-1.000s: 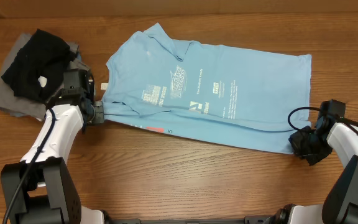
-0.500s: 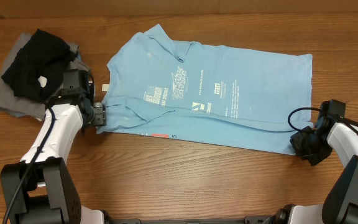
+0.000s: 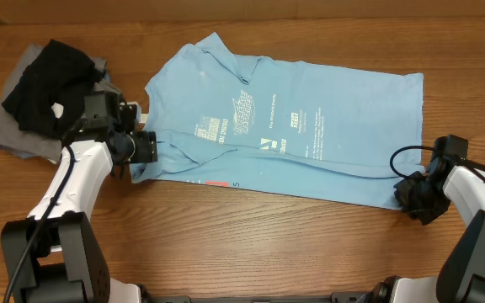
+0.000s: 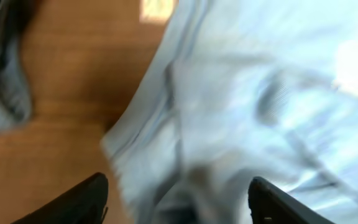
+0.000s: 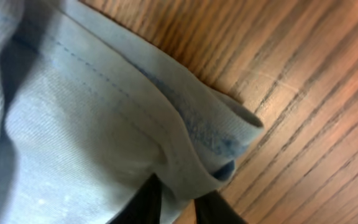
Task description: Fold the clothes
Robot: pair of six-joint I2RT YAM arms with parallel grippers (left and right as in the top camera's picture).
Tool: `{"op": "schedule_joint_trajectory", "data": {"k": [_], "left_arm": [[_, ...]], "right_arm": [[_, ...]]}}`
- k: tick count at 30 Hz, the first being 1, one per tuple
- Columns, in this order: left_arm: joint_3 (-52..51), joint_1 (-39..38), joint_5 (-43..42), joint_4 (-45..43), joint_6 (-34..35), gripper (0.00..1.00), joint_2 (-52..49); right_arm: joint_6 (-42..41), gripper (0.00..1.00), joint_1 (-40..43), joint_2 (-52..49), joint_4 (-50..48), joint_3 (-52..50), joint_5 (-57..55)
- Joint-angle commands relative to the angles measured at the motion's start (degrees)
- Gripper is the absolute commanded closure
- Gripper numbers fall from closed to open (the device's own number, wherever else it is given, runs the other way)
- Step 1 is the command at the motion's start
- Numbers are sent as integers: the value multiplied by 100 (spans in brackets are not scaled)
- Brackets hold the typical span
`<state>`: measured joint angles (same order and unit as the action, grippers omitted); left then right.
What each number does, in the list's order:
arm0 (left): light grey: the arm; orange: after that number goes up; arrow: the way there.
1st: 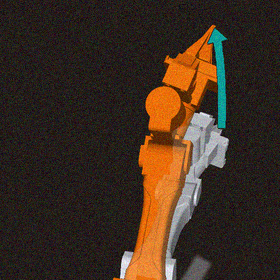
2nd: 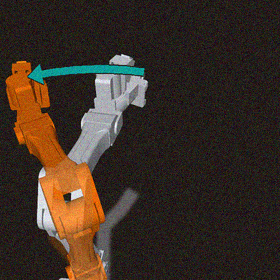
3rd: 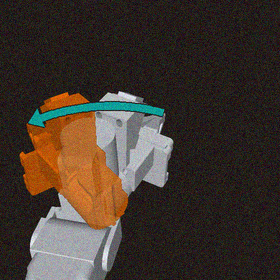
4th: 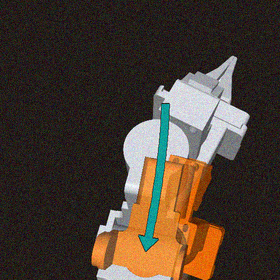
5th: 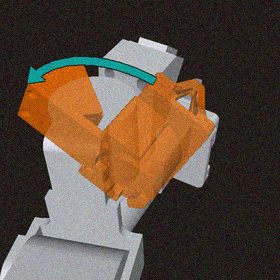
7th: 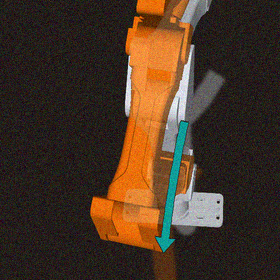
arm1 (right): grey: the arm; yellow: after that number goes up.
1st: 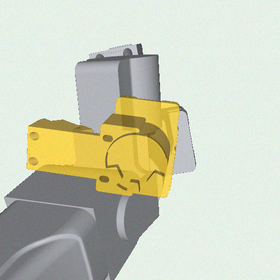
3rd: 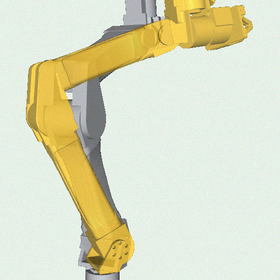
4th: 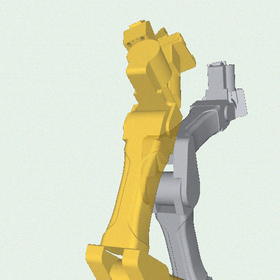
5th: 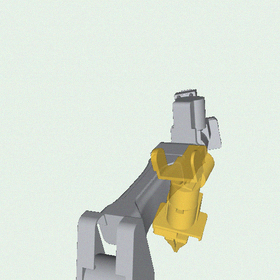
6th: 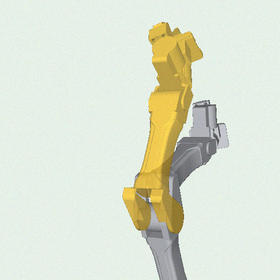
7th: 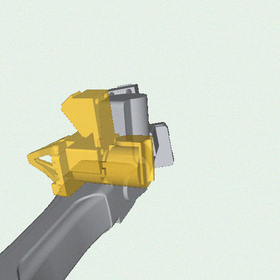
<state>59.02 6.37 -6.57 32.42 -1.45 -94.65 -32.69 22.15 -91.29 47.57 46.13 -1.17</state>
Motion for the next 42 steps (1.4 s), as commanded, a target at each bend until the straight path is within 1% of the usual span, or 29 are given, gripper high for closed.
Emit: {"op": "schedule_joint_trajectory", "data": {"k": [1, 2, 8, 12, 16, 19, 23, 27, 29, 31, 33, 35, 36, 38, 42], "left_arm": [[120, 9, -684, -168, 85, 29, -50], [120, 9, -815, -225, 81, 28, -50], [120, 9, -837, -238, 83, 26, -59], [120, 9, -975, -227, 260, 26, -59], [289, 9, -1209, -72, 225, 28, -13], [769, -20, -1331, 529, -260, 31, -4], [1373, -214, -752, 1152, -625, 26, -7], [1467, -570, -70, 1233, -761, 23, -57], [1464, -721, -26, 1274, -761, 23, -170], [1464, -863, -20, 1233, -756, 24, -367], [1464, -944, 13, 1141, -647, 29, -570], [1464, -977, 20, 1054, -546, 38, -769], [1464, -979, 17, 1012, -479, 41, -863], [1464, -979, -26, 951, -308, 40, -1045], [1464, -979, -98, 1010, -197, 43, -1368]], "right_arm": [[238, 75, 48, 4, 13, 184, 310], [251, 73, 48, 114, 129, 295, 387], [302, 61, 48, 739, 669, 946, 599], [616, 60, 48, 1003, 1003, 1333, 1113], [769, 59, 48, 1176, 1458, 1707, 1231], [1021, 58, 48, 1329, 1674, 1923, 1355], [1049, 56, 48, 1521, 1674, 1965, 1521], [1049, 54, 48, 1552, 1672, 1961, 1523], [1049, 53, 48, 1552, 1670, 1958, 1523], [1049, 52, 48, 1552, 1652, 1958, 1521], [1049, 51, 48, 1552, 1624, 1958, 1521], [1049, 50, 48, 1552, 1620, 1958, 1521], [1049, 50, 48, 1552, 1622, 1958, 1521], [1049, 50, 48, 1552, 1626, 1956, 1521], [1047, 50, 46, 1552, 1637, 1956, 1523]]}}
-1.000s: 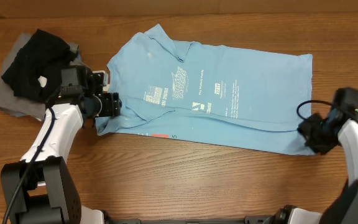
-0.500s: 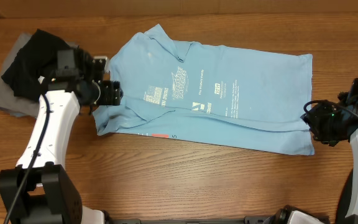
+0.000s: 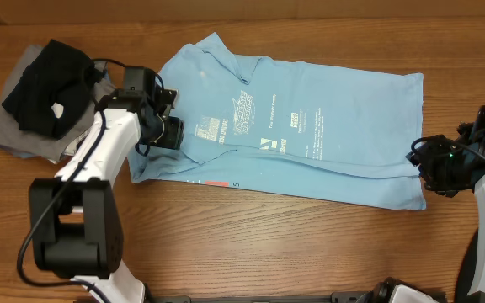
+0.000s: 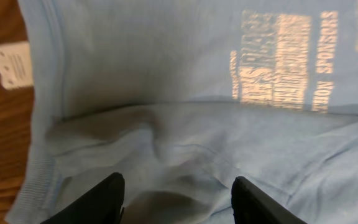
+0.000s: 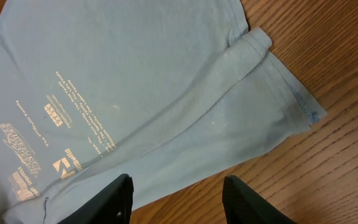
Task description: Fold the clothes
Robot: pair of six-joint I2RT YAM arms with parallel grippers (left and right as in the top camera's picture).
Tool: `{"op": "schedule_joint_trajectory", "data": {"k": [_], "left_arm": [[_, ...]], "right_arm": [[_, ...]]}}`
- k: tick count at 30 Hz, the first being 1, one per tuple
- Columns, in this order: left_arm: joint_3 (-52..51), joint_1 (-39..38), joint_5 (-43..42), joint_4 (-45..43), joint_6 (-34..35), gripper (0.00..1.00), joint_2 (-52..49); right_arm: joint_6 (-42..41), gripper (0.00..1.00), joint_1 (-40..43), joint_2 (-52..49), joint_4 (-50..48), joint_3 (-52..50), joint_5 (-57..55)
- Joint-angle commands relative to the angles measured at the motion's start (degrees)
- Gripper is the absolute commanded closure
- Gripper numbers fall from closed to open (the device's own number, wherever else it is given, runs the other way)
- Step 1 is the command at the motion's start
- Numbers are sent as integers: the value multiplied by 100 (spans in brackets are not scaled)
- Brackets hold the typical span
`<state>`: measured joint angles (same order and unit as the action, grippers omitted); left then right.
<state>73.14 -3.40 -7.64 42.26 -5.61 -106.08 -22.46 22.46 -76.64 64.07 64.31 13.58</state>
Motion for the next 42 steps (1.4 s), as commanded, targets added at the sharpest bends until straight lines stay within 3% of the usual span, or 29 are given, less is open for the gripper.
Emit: {"op": "schedule_joint_trajectory", "data": {"k": [1, 8, 20, 32, 42], "left_arm": [[52, -4, -15, 20, 225, 43, -271], [52, -7, -140, -219, 267, 53, -551], [155, -7, -291, -433, 267, 96, -822], [1419, -13, -313, 584, 282, 96, -761], [1670, -251, -575, 267, 308, 96, -761]], "right_arm": [[24, 49, 15, 87, -13, 138, 48], [24, 49, 11, 87, 15, 138, 46], [24, 49, 11, 87, 13, 138, 44], [24, 49, 13, 87, 35, 138, 44], [44, 48, 13, 87, 37, 138, 15]]}}
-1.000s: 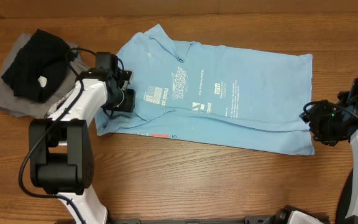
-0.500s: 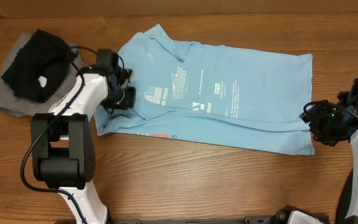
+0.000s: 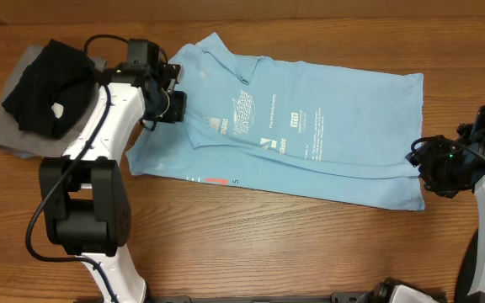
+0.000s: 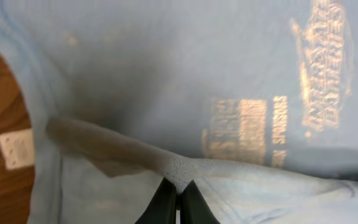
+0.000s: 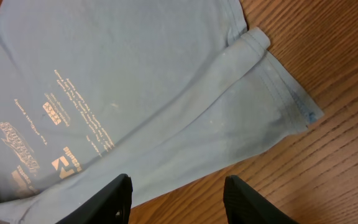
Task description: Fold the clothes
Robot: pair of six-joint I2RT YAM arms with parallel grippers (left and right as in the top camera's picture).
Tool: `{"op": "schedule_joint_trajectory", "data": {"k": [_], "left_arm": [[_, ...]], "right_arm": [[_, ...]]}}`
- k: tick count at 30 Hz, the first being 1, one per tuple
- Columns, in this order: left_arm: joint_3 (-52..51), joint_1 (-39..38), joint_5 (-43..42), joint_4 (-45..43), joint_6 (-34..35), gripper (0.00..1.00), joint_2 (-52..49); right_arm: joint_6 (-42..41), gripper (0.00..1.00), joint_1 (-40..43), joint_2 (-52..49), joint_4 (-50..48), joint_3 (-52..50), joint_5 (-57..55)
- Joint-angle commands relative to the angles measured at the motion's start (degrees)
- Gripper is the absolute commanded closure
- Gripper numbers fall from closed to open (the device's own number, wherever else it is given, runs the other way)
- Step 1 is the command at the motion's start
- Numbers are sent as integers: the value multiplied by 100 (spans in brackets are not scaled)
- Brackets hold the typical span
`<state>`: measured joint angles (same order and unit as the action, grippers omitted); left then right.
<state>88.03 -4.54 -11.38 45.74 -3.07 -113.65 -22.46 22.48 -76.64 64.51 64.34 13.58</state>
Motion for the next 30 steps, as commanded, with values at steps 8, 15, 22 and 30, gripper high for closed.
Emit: {"op": "schedule_joint_trajectory", "data": {"k": [8, 15, 22, 30], "left_arm": [[181, -310, 275, 39, 184, 53, -4], [181, -286, 376, 376, 302, 57, -4], [44, -472, 15, 883, 133, 64, -26], [-804, -647, 90, 291, 350, 45, -46]], "right_arm": [[44, 48, 11, 87, -7, 136, -46], [44, 42, 9, 76, -13, 131, -103], [42, 40, 9, 22, -4, 125, -105], [39, 40, 9, 22, 83, 125, -105]]}}
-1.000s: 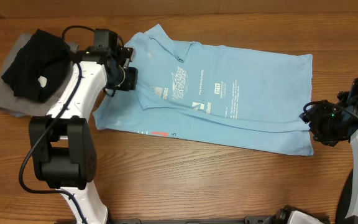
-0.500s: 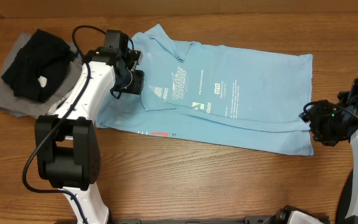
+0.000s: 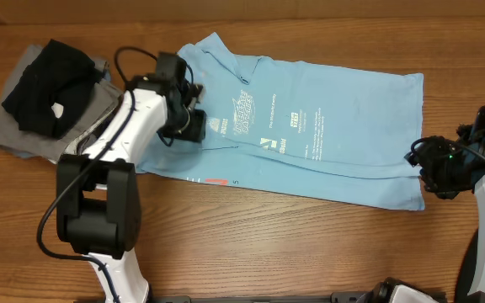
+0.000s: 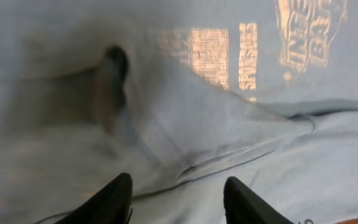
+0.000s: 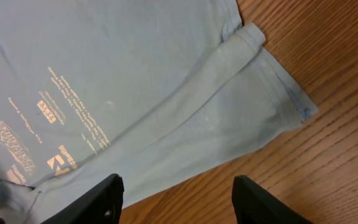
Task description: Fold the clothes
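A light blue T-shirt [image 3: 327,126] with pale print lies spread flat across the wooden table, neck to the left. My left gripper [image 3: 195,126] hovers open over its left part, beside the print; in the left wrist view its fingers [image 4: 112,200] stand wide apart over creased blue cloth [image 4: 229,130] with nothing between them. My right gripper [image 3: 418,165] stands open just off the shirt's right hem; in the right wrist view the gripper [image 5: 180,202] is over bare wood, and the hem's lower corner [image 5: 297,109] lies flat.
A black garment [image 3: 47,74] lies heaped on a grey one [image 3: 15,135] at the back left, close to the left arm. Bare wooden table [image 3: 268,244] runs along the front, below the shirt.
My left gripper was shut on a ridge of blue cloth near the shirt's left edge. It has let go, stands open, and is now further right over the print. The right arm has barely moved.
First the left gripper was open at the shirt's lower left sleeve and the right was shut on the lower right hem corner. Then the right was open and clear of the hem, the left open over the shirt. Then the left pinched cloth; now it is open.
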Robot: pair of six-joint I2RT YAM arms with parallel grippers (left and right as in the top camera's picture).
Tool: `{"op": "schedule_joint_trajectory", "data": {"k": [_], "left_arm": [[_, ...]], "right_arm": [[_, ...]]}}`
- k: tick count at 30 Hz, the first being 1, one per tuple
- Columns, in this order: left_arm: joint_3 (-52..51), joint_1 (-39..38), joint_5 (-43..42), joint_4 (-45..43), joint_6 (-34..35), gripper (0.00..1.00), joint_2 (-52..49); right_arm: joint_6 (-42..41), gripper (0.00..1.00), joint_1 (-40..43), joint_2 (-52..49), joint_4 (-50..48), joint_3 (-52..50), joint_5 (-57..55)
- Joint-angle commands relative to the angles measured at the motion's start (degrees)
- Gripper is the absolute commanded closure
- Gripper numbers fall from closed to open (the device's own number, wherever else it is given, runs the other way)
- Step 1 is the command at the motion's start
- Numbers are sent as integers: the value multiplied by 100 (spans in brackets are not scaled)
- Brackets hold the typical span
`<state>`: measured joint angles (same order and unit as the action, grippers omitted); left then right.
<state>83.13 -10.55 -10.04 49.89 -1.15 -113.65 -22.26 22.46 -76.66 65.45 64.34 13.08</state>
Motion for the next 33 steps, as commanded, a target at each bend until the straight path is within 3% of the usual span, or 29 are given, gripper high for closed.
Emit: {"op": "schedule_joint_trajectory", "data": {"k": [1, 8, 11, 15, 20, 25, 28, 33], "left_arm": [[-420, -46, -48, -203, 164, 44, -46], [-664, -46, -50, -619, 205, 47, -46], [-673, -46, -52, -789, 293, 58, -48], [-741, -48, -55, -890, 313, 60, -48], [-837, -48, -109, -988, 420, 75, -48], [-841, -48, -382, -1126, 463, 82, -48], [-841, -48, -407, -1154, 529, 96, -48], [-785, -37, -597, -1154, 551, 96, -46]], "right_arm": [[20, 39, 11, 24, -9, 125, -52], [20, 39, 11, 24, 46, 125, -55], [20, 39, 11, 24, 76, 125, -55], [20, 39, 13, 24, 90, 125, -57], [20, 39, 13, 24, 83, 125, -59], [22, 39, 13, 24, 90, 125, -59], [20, 39, 13, 26, 87, 125, -57], [22, 39, 13, 26, 83, 125, -59]]}}
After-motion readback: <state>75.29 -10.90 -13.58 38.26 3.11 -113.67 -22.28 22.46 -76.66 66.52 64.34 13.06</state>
